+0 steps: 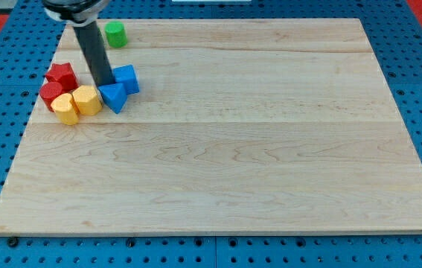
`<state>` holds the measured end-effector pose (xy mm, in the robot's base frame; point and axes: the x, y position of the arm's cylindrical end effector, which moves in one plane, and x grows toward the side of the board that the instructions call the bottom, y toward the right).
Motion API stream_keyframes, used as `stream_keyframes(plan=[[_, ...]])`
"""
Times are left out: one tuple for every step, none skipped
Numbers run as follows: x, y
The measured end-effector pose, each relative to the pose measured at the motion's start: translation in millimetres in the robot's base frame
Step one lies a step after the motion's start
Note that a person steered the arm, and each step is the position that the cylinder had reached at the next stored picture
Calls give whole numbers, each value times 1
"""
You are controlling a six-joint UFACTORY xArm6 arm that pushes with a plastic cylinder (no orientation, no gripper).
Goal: Push the blue cube towards the right of the board
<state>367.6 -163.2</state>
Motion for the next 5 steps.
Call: stream_keyframes(plan=[[-14, 65], [-31, 14], [-44, 30], [-43, 158], [30, 204]])
